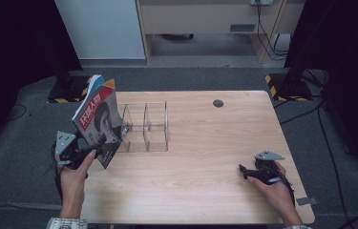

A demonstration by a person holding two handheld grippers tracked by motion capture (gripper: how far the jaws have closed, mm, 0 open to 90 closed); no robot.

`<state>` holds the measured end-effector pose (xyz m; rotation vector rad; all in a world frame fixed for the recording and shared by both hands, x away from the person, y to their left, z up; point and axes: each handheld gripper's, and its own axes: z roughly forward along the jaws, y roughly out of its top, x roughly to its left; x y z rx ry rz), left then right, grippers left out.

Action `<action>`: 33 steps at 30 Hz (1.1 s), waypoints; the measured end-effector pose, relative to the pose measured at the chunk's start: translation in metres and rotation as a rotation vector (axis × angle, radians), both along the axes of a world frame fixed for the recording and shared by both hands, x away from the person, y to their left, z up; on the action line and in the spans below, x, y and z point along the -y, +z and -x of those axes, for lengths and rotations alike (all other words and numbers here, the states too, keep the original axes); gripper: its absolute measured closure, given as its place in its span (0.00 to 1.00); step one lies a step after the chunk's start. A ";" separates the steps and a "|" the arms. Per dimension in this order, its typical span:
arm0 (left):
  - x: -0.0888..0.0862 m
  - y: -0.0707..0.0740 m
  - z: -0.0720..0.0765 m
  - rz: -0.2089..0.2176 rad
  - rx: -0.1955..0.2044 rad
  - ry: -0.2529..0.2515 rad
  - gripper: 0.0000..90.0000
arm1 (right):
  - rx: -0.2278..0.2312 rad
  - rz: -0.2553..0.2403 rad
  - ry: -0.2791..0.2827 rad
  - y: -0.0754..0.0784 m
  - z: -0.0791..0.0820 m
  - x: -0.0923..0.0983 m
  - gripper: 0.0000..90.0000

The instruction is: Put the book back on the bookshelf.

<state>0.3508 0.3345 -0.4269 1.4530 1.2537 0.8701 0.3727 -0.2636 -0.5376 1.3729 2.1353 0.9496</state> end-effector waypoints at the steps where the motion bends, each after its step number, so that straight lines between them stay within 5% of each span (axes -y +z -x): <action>1: -0.001 -0.001 0.001 0.002 -0.002 0.003 0.03 | -0.001 -0.001 -0.001 0.000 0.000 0.000 0.25; 21: -0.002 -0.019 0.019 -0.038 -0.076 0.009 0.04 | 0.002 0.003 0.001 0.000 0.000 0.000 0.25; 33: 0.003 -0.033 0.030 -0.088 -0.161 0.012 0.06 | 0.000 0.000 0.000 0.000 0.000 0.000 0.25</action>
